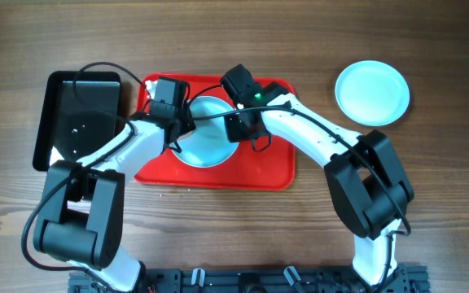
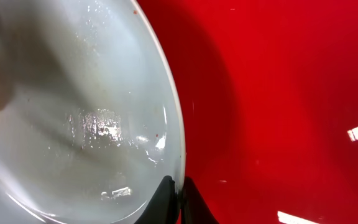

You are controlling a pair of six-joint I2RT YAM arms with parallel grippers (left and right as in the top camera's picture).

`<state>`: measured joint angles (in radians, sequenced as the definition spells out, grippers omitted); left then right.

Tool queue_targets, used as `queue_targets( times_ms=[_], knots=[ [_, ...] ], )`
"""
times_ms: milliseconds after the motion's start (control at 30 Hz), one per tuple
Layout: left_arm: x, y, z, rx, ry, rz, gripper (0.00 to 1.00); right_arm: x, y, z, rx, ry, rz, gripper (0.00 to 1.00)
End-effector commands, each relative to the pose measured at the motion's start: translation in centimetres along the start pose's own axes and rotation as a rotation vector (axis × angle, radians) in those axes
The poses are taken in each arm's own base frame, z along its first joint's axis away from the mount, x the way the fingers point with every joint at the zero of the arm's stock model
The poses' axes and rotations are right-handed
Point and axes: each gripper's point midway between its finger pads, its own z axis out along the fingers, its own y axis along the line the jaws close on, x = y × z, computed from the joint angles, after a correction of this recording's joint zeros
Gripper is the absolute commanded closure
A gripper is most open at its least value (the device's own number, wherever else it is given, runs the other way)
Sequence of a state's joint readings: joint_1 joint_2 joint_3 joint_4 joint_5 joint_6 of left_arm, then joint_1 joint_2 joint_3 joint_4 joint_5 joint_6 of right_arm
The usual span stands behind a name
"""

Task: Clean dirty plates on tray and stack at the side
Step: 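Scrub the tilted plate's face with the sponge in the left gripper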

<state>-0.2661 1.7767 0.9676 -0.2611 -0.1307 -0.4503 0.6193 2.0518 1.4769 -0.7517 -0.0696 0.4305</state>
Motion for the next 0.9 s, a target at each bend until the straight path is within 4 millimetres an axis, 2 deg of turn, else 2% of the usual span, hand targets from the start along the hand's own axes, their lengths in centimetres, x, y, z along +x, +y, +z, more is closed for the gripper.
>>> queue_targets(
  times_ms=[0,67,233,333,367,433,533,667,733,800,867],
  knots=[
    [1.7,-2.2,0.3,0.154,0.102,-0.019,0.96,0.3,-0.5,0.3,0.017,0.013,-0.005,0.96],
    [2.6,-3.1,0.4,0.191,0.137,-0.010,0.96,0.3,-0.4,0.3,0.010,0.013,-0.005,0.96],
    [5.0,-3.5,1.1,0.170,0.206,0.025,0.96,0.3,-0.3,0.3,0.006,0.012,-0.005,0.95],
    [6.7,-3.1,0.8,0.144,0.269,0.039,0.96,0.2,-0.2,0.3,0.004,0.008,-0.005,0.96],
    [7.7,-2.5,0.5,0.122,0.311,0.054,0.96,0.1,-0.2,0.3,0.003,0.006,-0.003,0.96],
    [8.4,-1.1,0.3,0.076,0.342,0.098,0.96,0.1,-0.2,0.3,0.003,0.005,0.005,0.96],
    [7.7,2.3,0.4,-0.092,0.306,0.107,0.96,0.0,-0.2,0.3,0.002,0.002,0.021,0.96],
    [5.1,7.3,0.1,-0.340,0.192,0.123,0.96,-0.2,-0.1,0.3,-0.002,-0.008,0.024,0.96],
    [3.7,9.0,-0.2,-0.428,0.128,0.117,0.96,-0.3,0.0,0.3,-0.003,-0.011,0.027,0.96],
    [2.7,9.2,-0.2,-0.442,0.087,0.106,0.96,-0.4,0.0,0.3,-0.004,-0.013,0.027,0.96],
    [1.8,8.4,-0.4,-0.408,0.060,0.091,0.96,-0.4,0.0,0.3,-0.005,-0.016,0.026,0.96]
  ],
)
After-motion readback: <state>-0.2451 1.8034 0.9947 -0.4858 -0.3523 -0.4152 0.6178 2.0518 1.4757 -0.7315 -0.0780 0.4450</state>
